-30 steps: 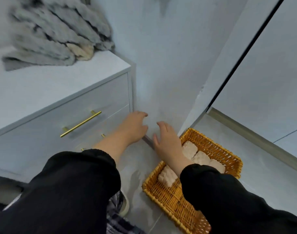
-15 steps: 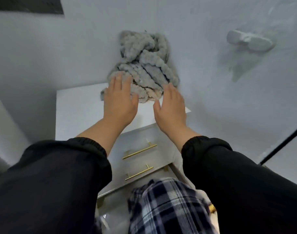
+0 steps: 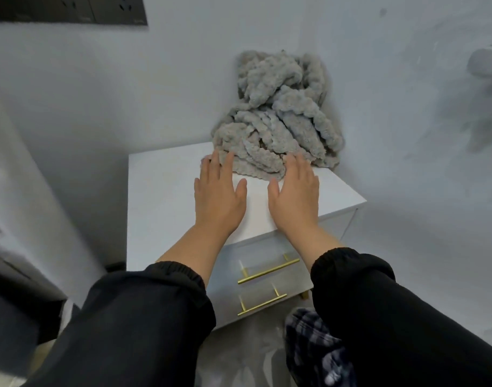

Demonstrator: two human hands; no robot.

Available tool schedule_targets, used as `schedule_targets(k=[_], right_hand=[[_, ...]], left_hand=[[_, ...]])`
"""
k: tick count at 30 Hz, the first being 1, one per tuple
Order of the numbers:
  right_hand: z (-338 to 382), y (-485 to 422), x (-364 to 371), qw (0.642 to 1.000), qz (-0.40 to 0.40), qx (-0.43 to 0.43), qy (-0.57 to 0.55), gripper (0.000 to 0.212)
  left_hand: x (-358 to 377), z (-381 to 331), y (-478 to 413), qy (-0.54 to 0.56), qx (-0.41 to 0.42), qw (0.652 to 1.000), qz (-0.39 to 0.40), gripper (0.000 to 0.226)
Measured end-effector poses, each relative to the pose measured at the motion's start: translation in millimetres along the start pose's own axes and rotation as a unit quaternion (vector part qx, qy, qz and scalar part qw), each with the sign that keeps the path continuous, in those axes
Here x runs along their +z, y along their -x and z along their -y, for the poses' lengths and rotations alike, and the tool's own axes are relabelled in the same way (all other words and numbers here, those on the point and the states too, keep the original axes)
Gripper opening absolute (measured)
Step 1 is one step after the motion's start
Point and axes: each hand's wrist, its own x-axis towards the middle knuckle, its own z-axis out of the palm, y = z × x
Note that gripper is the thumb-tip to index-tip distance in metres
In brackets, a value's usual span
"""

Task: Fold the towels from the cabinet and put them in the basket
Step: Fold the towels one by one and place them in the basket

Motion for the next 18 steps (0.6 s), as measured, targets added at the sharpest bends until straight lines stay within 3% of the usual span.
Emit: schedule_targets(k=[4,7,14,18], right_hand=[[-14,-14,10,0.994,-0.047,0.092,-0.032,0.055],[-28,-23,15,0.987,-0.013,0.160,-0.022,0.054],[-36,-57,32,0.986,-0.022,0.166,-0.009,0.039],[-36,-61,26,0.969,-0.125,0.187,-0.106,0.021]], left_hand=[[21,9,-11,0.059,-0.032,0.998,0.014,0.062],[34,12,-16,0.056,-0.051,0.996,0.046,0.063],[39,22,-35,0.030,-0.021,0.995,0.091,0.069],[40,24,-38,0.071,-0.017,0.994,0.084,0.071]])
